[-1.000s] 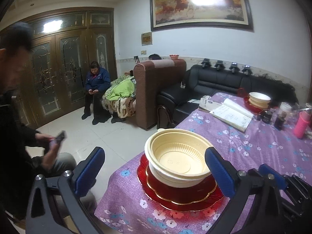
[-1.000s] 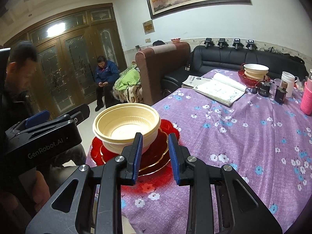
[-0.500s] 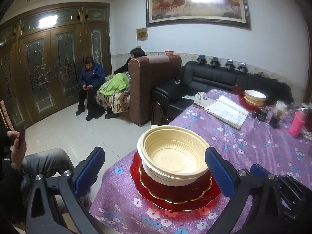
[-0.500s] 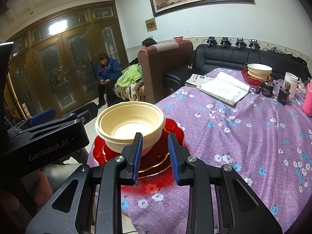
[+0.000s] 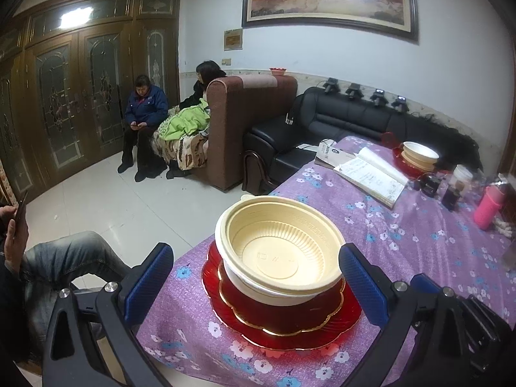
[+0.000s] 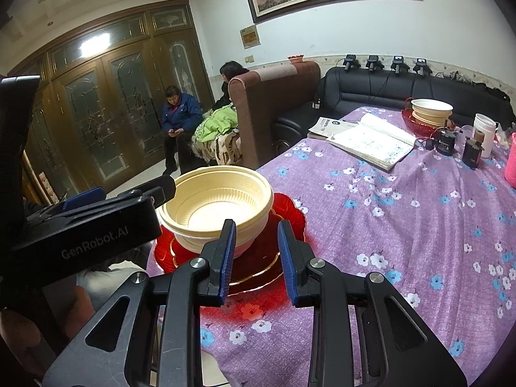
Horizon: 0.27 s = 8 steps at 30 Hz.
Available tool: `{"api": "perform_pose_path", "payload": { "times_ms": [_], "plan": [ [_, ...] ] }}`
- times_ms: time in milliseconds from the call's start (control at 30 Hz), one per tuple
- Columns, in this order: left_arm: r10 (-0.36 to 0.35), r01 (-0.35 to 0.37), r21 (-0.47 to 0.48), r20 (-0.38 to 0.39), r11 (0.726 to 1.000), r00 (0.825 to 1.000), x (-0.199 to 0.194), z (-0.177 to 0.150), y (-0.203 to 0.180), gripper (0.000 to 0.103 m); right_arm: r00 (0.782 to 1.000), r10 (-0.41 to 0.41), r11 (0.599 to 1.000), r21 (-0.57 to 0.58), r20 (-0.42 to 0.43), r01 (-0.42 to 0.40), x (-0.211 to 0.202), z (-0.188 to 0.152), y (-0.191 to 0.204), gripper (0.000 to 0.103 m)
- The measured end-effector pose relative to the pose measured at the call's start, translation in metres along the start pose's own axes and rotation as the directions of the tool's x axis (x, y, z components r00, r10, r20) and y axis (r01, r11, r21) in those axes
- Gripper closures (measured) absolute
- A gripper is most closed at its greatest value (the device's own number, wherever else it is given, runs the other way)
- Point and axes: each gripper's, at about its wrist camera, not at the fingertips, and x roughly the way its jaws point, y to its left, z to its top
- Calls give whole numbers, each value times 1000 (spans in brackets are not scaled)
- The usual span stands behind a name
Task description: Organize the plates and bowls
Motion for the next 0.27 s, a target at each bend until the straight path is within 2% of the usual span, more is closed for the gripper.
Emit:
{"api": "perform_pose_path", "payload": {
  "times_ms": [267],
  "plan": [
    [45, -46, 16, 70, 999, 997, -4, 2, -5, 0, 1000, 7, 1000, 28, -12, -7, 5, 1, -7, 76]
  ]
}}
